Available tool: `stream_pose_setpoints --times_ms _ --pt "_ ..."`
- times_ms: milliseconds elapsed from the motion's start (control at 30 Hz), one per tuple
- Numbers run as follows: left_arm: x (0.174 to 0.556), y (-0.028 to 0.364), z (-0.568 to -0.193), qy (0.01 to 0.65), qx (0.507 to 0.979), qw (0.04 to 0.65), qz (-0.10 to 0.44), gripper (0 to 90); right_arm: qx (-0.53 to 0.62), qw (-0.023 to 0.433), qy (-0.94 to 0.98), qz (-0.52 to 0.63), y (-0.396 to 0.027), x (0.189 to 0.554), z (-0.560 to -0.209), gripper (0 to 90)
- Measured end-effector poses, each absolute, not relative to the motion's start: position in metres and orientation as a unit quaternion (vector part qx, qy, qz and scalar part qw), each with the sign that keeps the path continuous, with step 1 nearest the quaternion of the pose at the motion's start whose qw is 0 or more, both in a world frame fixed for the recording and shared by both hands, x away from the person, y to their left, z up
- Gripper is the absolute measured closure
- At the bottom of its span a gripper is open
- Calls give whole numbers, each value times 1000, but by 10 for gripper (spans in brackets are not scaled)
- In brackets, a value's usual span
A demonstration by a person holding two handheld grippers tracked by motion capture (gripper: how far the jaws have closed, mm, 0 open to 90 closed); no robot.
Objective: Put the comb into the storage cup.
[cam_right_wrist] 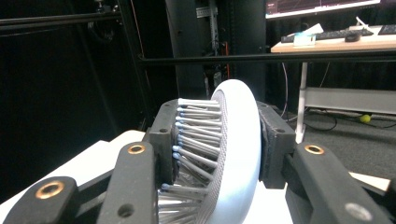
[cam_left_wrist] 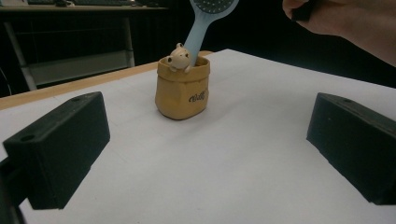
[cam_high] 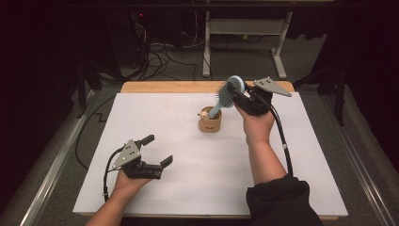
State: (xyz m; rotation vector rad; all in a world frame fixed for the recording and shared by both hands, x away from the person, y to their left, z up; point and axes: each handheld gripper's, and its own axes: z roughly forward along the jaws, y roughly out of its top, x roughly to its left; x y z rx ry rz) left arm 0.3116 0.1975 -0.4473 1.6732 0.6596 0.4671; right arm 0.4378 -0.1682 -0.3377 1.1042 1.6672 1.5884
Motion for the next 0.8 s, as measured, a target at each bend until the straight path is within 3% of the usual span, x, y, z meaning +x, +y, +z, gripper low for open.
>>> stream_pose_setpoints --times_ms 800 --pt "312 198 -448 284 720 601 199 0 416 276 634 590 -154 445 -352 590"
